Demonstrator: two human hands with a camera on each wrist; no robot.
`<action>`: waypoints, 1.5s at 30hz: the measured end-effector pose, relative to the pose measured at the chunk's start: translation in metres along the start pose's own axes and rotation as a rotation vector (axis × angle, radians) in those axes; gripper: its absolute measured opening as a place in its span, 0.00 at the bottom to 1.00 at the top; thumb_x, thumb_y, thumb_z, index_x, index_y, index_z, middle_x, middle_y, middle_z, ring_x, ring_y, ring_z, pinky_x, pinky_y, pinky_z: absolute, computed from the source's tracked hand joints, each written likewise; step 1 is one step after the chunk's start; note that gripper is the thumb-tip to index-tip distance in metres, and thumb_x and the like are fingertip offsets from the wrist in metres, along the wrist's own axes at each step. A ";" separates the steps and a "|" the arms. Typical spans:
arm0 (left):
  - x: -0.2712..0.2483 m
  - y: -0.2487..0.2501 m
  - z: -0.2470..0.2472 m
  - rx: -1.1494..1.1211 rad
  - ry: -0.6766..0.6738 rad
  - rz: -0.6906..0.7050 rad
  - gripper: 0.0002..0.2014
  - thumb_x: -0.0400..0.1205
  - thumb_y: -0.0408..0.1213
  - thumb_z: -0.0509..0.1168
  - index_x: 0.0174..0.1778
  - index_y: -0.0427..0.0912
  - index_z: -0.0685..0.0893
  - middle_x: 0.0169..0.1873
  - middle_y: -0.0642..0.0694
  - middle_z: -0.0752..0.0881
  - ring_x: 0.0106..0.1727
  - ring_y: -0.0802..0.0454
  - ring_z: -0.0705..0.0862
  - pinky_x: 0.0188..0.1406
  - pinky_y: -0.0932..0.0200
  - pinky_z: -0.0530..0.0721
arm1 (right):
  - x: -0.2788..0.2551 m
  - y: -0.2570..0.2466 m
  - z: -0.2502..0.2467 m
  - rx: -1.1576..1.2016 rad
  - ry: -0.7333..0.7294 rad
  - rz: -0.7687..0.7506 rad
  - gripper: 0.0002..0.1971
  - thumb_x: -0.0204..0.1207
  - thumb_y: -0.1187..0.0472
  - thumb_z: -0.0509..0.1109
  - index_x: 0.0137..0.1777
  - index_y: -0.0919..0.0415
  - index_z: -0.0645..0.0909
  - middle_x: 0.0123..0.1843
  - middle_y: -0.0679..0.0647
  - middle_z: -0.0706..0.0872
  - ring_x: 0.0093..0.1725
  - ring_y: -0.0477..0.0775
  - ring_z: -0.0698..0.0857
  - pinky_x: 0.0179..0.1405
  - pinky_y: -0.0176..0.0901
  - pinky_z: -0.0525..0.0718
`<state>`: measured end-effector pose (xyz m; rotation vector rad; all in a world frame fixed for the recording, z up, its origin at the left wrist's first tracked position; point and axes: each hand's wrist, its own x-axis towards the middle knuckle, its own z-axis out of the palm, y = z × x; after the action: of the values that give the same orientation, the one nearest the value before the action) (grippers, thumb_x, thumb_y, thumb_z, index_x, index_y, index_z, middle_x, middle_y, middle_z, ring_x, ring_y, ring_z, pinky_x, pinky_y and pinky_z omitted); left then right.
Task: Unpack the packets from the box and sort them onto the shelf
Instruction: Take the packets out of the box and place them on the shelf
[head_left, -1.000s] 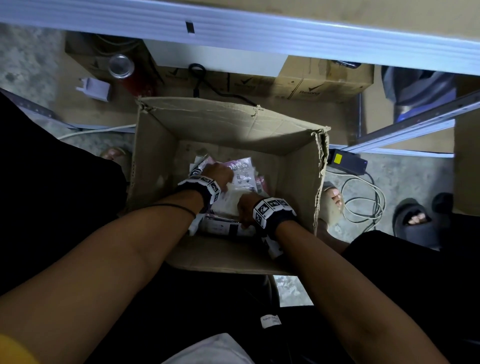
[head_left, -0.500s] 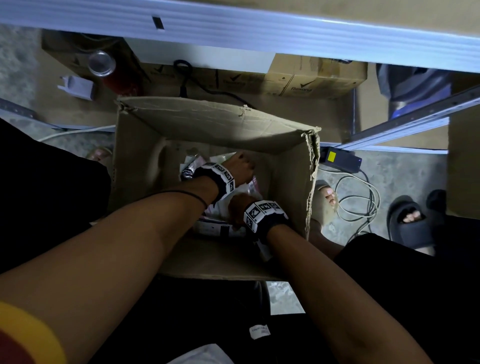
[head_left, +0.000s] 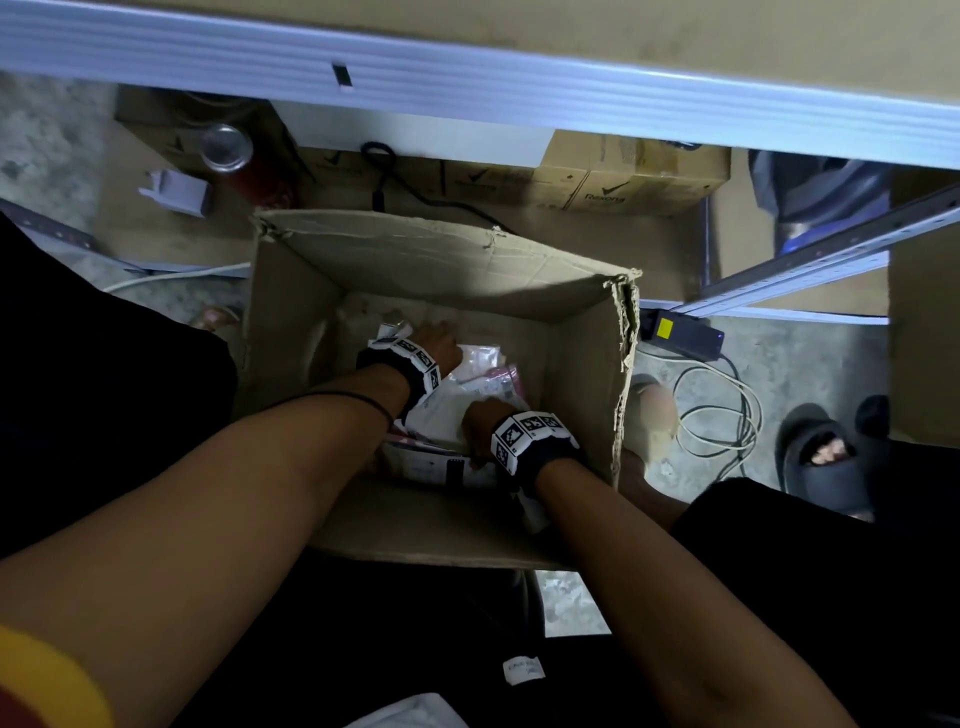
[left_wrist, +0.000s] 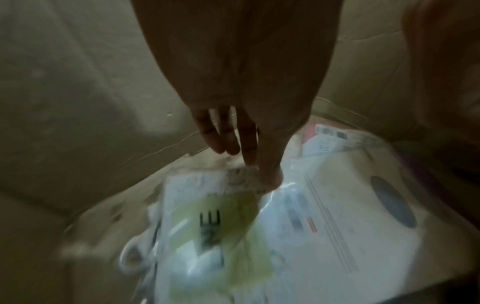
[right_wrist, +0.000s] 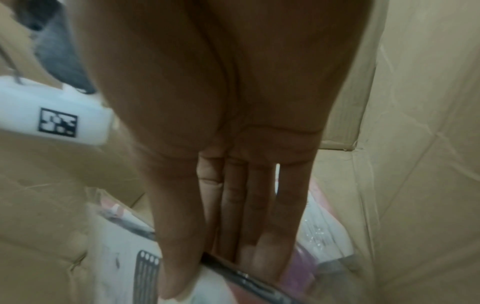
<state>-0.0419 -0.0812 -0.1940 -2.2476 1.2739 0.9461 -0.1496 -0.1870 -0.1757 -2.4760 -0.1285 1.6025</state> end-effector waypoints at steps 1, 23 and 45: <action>-0.005 -0.003 0.001 -0.027 -0.025 -0.024 0.14 0.79 0.30 0.70 0.61 0.37 0.86 0.64 0.36 0.82 0.69 0.36 0.79 0.65 0.45 0.81 | -0.001 0.000 -0.001 0.008 0.007 -0.014 0.33 0.75 0.57 0.77 0.78 0.62 0.71 0.81 0.61 0.70 0.80 0.63 0.71 0.76 0.59 0.74; -0.168 -0.030 -0.103 -0.405 0.234 -0.244 0.02 0.72 0.26 0.73 0.36 0.35 0.87 0.47 0.32 0.90 0.49 0.33 0.89 0.47 0.45 0.88 | -0.103 -0.038 -0.090 -0.185 0.396 0.017 0.23 0.71 0.61 0.80 0.66 0.64 0.83 0.66 0.65 0.84 0.65 0.66 0.84 0.59 0.49 0.82; -0.377 -0.049 -0.250 -0.587 0.839 -0.248 0.08 0.73 0.39 0.81 0.41 0.41 0.90 0.38 0.48 0.90 0.41 0.52 0.85 0.33 0.66 0.77 | -0.350 -0.067 -0.183 -0.209 0.961 -0.087 0.12 0.75 0.61 0.75 0.57 0.62 0.84 0.56 0.58 0.88 0.54 0.57 0.84 0.54 0.42 0.78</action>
<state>-0.0443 0.0153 0.2510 -3.3823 1.0155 0.2707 -0.1255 -0.2031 0.2238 -3.0361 -0.2565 0.2521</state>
